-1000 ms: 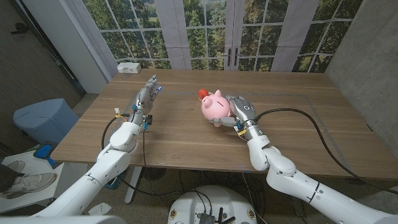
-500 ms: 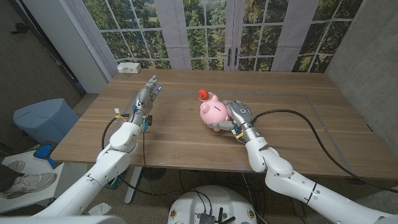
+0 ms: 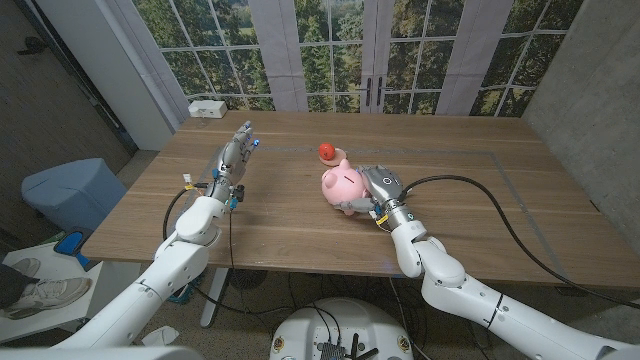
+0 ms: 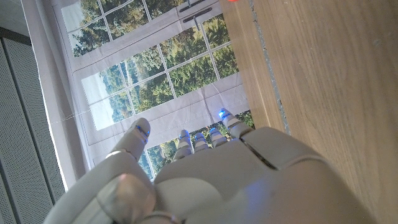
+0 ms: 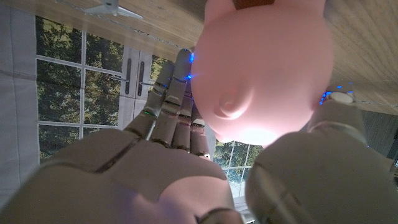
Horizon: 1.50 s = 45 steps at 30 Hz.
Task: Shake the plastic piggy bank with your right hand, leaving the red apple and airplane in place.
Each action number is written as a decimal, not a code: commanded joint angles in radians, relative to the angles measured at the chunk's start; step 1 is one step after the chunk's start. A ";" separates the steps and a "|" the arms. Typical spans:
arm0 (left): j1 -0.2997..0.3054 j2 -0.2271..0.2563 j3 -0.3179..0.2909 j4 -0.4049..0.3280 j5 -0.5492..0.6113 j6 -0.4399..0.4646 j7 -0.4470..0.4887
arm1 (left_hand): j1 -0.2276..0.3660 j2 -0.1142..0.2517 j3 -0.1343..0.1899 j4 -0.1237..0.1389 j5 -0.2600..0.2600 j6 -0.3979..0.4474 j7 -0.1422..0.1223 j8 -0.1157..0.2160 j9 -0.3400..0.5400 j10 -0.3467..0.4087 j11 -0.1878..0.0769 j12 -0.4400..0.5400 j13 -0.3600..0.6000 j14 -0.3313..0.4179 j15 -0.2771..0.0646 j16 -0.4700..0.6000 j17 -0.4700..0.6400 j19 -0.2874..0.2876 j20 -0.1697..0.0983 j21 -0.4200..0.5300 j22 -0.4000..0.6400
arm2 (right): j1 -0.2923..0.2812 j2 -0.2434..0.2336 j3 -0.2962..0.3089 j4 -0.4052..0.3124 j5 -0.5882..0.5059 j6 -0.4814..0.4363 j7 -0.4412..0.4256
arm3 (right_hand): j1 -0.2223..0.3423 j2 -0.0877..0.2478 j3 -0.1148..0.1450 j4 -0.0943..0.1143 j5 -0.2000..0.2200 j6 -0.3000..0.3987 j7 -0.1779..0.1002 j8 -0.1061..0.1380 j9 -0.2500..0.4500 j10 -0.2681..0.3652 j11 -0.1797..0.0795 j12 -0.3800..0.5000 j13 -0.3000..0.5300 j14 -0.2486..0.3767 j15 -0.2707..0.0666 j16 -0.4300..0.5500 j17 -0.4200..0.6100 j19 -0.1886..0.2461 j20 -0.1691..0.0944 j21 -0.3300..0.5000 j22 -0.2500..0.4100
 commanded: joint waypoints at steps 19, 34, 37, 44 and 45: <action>0.012 0.004 -0.002 -0.015 0.003 -0.009 -0.002 | 0.006 0.040 0.001 -0.005 0.000 0.008 -0.001 0.005 0.006 0.000 0.004 0.004 0.005 0.003 -0.028 0.000 0.004 0.006 -0.032 0.000 0.005 | -0.020 -0.020 0.011 -0.093 0.022 -0.118 0.146 | -0.053 0.170 -0.044 0.155 0.086 -0.292 -0.121 -0.303 -0.088 -0.324 -0.113 -0.323 -0.162 -0.355 -0.035 -0.241 -0.180 -0.122 0.092 -0.160 0.003; 0.023 0.013 -0.011 -0.023 -0.003 -0.008 -0.004 | 0.007 0.042 0.002 -0.006 0.000 0.007 -0.002 0.004 0.006 0.001 0.005 0.004 0.005 0.003 -0.028 0.000 0.004 0.006 -0.032 0.000 0.005 | -0.058 -0.052 0.126 -0.144 0.276 0.010 0.127 | -0.258 0.156 -0.220 0.223 0.125 -0.474 -0.087 -0.307 -0.097 -0.555 -0.003 -0.318 -0.243 -0.614 0.097 -0.280 -0.269 -0.291 0.199 -0.331 -0.001; 0.024 0.015 -0.013 -0.023 -0.005 -0.008 -0.006 | 0.007 0.041 0.002 -0.006 0.000 0.007 -0.001 0.004 0.006 0.000 0.006 0.004 0.005 0.002 -0.028 0.000 0.004 0.006 -0.033 0.000 0.005 | -0.069 -0.056 0.157 -0.140 0.346 0.069 0.103 | -0.271 0.157 -0.229 0.228 0.126 -0.475 -0.092 -0.306 -0.098 -0.563 -0.001 -0.318 -0.249 -0.625 0.099 -0.281 -0.275 -0.298 0.202 -0.340 -0.001; 0.022 0.024 -0.018 -0.023 -0.011 -0.005 -0.017 | 0.008 0.039 0.002 -0.008 0.000 0.006 -0.002 0.004 0.006 -0.001 0.005 0.004 0.005 0.002 -0.029 0.000 0.004 0.005 -0.032 0.000 0.005 | -0.083 -0.062 0.208 -0.122 0.462 0.177 0.059 | -0.309 0.180 -0.245 0.249 0.132 -0.413 -0.134 -0.282 -0.100 -0.549 -0.017 -0.307 -0.270 -0.633 0.098 -0.272 -0.294 -0.295 0.209 -0.362 -0.002; 0.022 0.025 -0.019 -0.022 -0.014 -0.006 -0.021 | 0.008 0.038 0.001 -0.009 0.000 0.007 -0.003 0.004 0.006 -0.001 0.004 0.004 0.005 0.002 -0.030 0.000 0.004 0.005 -0.033 -0.001 0.005 | -0.084 -0.060 0.215 -0.117 0.477 0.191 0.051 | -0.318 0.197 -0.243 0.256 0.134 -0.402 -0.139 -0.280 -0.101 -0.539 -0.022 -0.303 -0.276 -0.639 0.094 -0.271 -0.299 -0.298 0.206 -0.369 -0.002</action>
